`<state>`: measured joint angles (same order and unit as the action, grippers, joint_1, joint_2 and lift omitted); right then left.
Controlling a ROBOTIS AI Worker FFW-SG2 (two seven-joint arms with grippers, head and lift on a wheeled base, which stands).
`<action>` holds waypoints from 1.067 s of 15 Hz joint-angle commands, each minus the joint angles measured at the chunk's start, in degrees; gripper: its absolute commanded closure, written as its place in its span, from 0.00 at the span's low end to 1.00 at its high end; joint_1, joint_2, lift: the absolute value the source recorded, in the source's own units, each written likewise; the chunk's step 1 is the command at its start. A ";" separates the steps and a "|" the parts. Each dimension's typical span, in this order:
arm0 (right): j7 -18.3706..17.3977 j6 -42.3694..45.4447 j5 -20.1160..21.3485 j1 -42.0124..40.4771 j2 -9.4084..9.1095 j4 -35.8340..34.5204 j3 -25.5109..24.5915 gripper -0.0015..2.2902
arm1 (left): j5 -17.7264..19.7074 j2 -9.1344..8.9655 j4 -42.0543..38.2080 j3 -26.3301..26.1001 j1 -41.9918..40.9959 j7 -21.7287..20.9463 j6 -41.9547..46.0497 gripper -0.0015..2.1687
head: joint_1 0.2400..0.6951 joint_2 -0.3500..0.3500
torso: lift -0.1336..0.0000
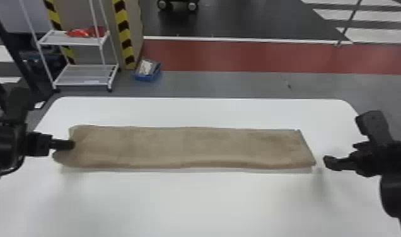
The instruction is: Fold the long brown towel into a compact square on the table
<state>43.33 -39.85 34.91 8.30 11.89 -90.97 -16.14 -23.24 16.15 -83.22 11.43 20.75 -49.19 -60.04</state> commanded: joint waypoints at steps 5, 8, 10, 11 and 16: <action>0.00 0.69 -0.02 -0.39 -0.12 -0.09 -0.30 0.04 | 2.94 7.40 -8.63 8.00 -6.78 -9.69 -0.74 0.99 | 1.00 0.50 | 0.08; 0.00 0.17 -0.02 -0.74 -0.56 -1.14 -0.21 0.04 | 2.85 8.19 -13.02 8.44 -7.31 -12.42 -4.08 0.99 | 1.00 0.54 | 0.08; 0.00 -0.01 -0.02 -1.35 -0.56 -1.49 -0.21 0.04 | 3.29 6.87 -19.17 7.82 -9.24 -13.21 -9.53 0.99 | 1.00 0.54 | 0.08; 0.00 -0.54 -0.10 -1.79 -0.64 -1.85 -0.38 0.04 | 3.38 4.85 -24.01 6.42 -10.12 -12.94 -14.10 0.99 | 1.00 0.54 | 0.08; 0.27 -3.35 -0.10 -3.46 -0.73 -5.18 -0.21 0.04 | -0.75 -8.07 -37.10 -7.82 -5.81 -4.42 -29.99 0.99 | 1.00 0.36 | 0.08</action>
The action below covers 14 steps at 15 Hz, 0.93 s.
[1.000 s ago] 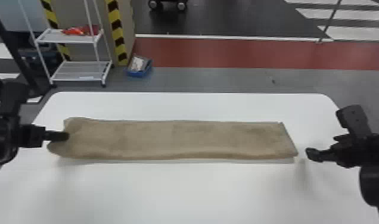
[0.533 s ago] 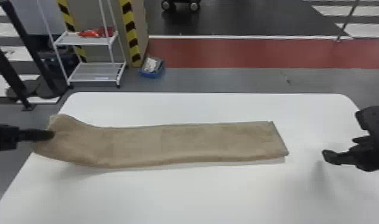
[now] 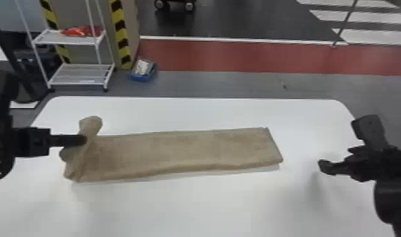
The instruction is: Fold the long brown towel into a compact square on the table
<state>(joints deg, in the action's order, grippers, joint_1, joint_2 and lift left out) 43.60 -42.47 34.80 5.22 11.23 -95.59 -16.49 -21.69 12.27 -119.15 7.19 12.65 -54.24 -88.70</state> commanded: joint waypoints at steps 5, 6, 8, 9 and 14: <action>0.26 -0.91 -1.23 -2.32 0.11 -2.76 -1.00 0.04 | -6.88 -12.42 0.14 -13.34 6.77 7.75 -1.33 0.99 | 1.00 0.15 | 0.08; 0.35 -0.91 -1.67 -2.49 0.28 -2.85 -1.53 0.04 | -6.96 -12.42 0.41 -15.01 6.77 8.63 -1.33 0.99 | 1.00 0.12 | 0.08; 0.43 -0.91 -2.28 -2.58 0.81 -2.85 -1.88 0.04 | -7.58 -12.42 1.64 -18.00 6.33 10.65 -1.33 0.99 | 1.00 0.08 | 0.08; 0.52 -0.91 -2.46 -2.76 0.81 -2.94 -1.97 0.04 | -7.32 -12.42 3.13 -19.31 6.07 12.23 -1.33 0.99 | 1.00 0.07 | 0.08; 0.70 -1.26 -3.51 -3.64 0.90 -3.91 -2.41 0.04 | 0.15 -12.42 7.96 -27.31 7.65 24.09 -1.33 0.99 | 1.00 0.02 | 0.08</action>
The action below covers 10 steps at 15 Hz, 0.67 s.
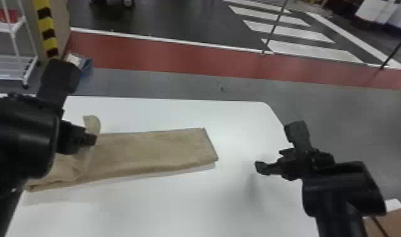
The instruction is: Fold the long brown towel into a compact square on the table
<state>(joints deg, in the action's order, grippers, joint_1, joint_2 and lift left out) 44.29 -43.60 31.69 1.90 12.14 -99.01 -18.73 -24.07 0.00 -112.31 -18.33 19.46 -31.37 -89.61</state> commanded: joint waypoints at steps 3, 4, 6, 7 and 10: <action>0.10 -1.02 -1.02 -0.84 0.07 -1.19 -0.17 0.04 | 6.58 -0.15 3.50 -3.73 2.16 5.80 -0.42 0.99 | 1.00 0.00 | 0.08; 0.10 -1.02 -1.11 -0.93 0.34 -1.19 -0.52 0.04 | 8.51 -0.15 4.12 -4.43 2.16 8.35 -0.42 0.99 | 1.00 0.00 | 0.08; 0.10 -1.02 -1.11 -0.93 0.34 -1.19 -0.61 0.04 | 13.26 -0.15 5.79 -5.84 2.16 14.68 1.94 0.97 | 1.00 0.00 | 0.08; 0.10 -1.02 -1.20 -1.20 0.34 -1.19 -0.69 0.04 | 14.23 -0.15 6.40 -6.72 2.16 16.61 3.87 0.98 | 1.00 0.00 | 0.08; 0.18 -0.49 -1.55 -1.72 0.34 -1.28 -1.05 0.04 | 16.07 -0.15 6.84 -8.21 2.33 19.60 4.92 0.97 | 1.00 0.00 | 0.08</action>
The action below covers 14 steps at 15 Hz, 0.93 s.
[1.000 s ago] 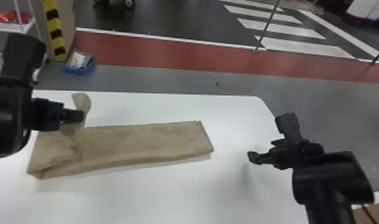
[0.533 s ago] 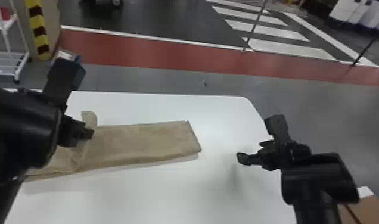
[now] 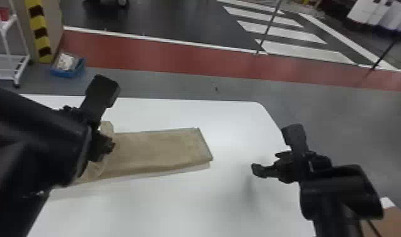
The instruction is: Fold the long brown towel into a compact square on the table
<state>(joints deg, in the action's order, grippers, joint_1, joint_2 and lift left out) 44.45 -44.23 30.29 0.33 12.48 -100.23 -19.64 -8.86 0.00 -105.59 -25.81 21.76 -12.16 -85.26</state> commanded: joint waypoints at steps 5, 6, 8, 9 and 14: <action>0.28 -0.90 -2.34 0.63 0.09 -0.84 -0.31 0.04 | 0.78 -0.15 -1.63 -1.88 -0.84 -1.38 0.05 0.01 | 1.00 0.00 | 0.08; 0.28 -1.61 -2.78 0.63 0.09 -1.54 -0.04 0.04 | 0.95 -0.15 -2.51 -1.88 -1.37 -1.47 0.05 0.01 | 1.00 0.00 | 0.08; 0.28 -3.72 -3.93 1.16 -0.35 -2.86 0.57 0.04 | 1.04 -0.15 -4.01 -1.35 -2.16 -2.34 -0.13 0.01 | 1.00 0.00 | 0.08; 0.28 -5.83 -4.54 1.34 -0.61 -4.09 1.19 0.04 | 1.04 -0.15 -4.53 -1.09 -2.42 -2.26 -0.30 0.01 | 1.00 0.00 | 0.08; 0.20 -14.79 -9.02 0.81 -5.97 -14.38 6.90 0.04 | -0.80 -0.15 -11.57 12.71 -9.72 -9.55 0.05 0.02 | 1.00 0.00 | 0.08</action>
<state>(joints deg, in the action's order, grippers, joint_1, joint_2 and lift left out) 44.67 -57.20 21.78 1.05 8.66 -112.32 -14.84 -8.85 0.00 -114.82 -17.85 14.51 -20.51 -85.35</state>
